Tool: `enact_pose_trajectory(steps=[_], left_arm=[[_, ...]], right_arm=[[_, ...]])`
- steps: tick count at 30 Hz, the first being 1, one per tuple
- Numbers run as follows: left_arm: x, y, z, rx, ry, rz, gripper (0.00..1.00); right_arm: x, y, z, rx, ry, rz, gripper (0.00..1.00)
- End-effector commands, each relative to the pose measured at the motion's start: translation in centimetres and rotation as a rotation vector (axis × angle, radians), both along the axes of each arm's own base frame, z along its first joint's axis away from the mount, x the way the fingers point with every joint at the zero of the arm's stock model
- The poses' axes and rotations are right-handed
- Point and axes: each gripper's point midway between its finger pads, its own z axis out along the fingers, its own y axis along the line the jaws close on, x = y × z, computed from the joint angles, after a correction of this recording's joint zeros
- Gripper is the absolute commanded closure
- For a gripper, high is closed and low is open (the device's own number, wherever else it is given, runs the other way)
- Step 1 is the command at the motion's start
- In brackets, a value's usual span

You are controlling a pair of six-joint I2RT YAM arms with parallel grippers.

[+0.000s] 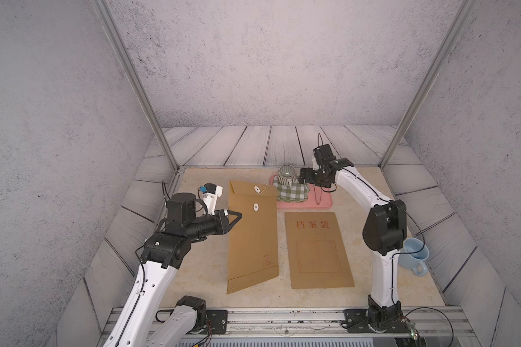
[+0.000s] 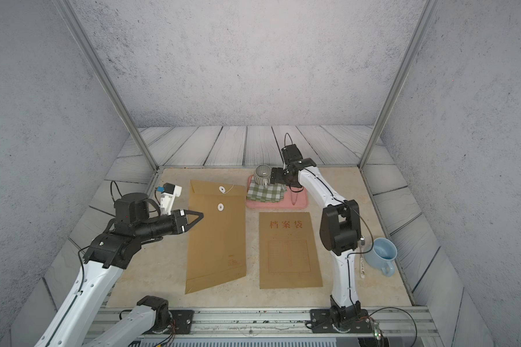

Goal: Open the file bag
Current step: Open the file bag, then place the file bag at the center of the board.

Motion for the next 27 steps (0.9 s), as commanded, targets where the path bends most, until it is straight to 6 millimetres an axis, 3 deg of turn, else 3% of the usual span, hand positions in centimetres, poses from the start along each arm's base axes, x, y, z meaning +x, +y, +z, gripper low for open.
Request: enact_pose_trajectory(steps=[1,4,6,11,16,17,19,21,22,24,27], left_arm=[[0.7,0.5,-0.6,0.003,0.025,0.028,1.0],[1.9,1.6,-2.9,0.089,0.082,0.081,1.0],[2.7,2.0,-4.5,0.145,0.117,0.094,1.0],[4.7,2.9,-7.2,0.229,0.19,0.129,1.0],[6.6,4.0,-9.6,0.317,0.291,0.163,1.0],[7.0,4.7,-10.3,0.361,0.32,0.186,0.95],[7.5,5.9,-11.1,0.426,0.356,0.229,0.74],[8.2,7.0,-11.7,0.482,0.37,0.271,0.58],[8.5,7.5,-11.9,0.506,0.374,0.295,0.44],[9.2,8.2,-12.2,0.543,0.363,0.328,0.29],[9.7,9.3,-12.8,0.581,0.368,0.385,0.26]], right_arm=[[-1.9,-2.2,7.5,-0.026,-0.158,-0.014,0.03],[-5.3,-1.0,8.9,0.056,-0.188,0.065,0.03],[-8.2,0.5,8.4,0.097,-0.194,0.127,0.04],[-15.8,4.6,4.8,0.131,-0.164,0.26,0.05],[-21.0,7.1,0.6,0.208,-0.1,0.306,0.06],[-21.6,7.4,-0.2,0.214,-0.085,0.314,0.06],[-22.4,8.1,-1.7,0.226,-0.051,0.329,0.07],[-22.9,9.2,-2.8,0.241,-0.028,0.353,0.08],[-23.0,9.9,-3.3,0.24,-0.019,0.368,0.09],[-23.0,11.3,-4.1,0.229,-0.008,0.395,0.1],[-22.2,13.9,-4.7,0.239,0.003,0.434,0.11]])
